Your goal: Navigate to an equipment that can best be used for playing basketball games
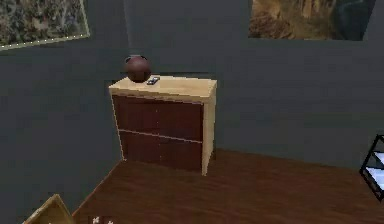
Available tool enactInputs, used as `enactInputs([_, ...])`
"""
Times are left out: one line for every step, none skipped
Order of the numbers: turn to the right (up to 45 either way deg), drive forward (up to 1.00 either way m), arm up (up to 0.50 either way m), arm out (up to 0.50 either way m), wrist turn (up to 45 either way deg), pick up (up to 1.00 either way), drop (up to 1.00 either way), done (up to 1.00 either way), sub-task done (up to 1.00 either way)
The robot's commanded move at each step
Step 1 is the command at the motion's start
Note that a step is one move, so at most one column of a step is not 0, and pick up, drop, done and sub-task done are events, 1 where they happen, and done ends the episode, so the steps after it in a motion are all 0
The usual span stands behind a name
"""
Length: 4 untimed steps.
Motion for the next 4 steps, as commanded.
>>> enactInputs([0.0,1.0,0.0,0.0,0.0,0.0,0.0,0.0,0.0])
enactInputs([6.0,0.0,0.0,0.0,0.0,0.0,0.0,0.0,0.0])
enactInputs([0.0,0.05,0.0,0.0,0.0,0.0,0.0,0.0,0.0])
enactInputs([-33.0,0.0,0.0,0.0,0.0,0.0,0.0,0.0,0.0])
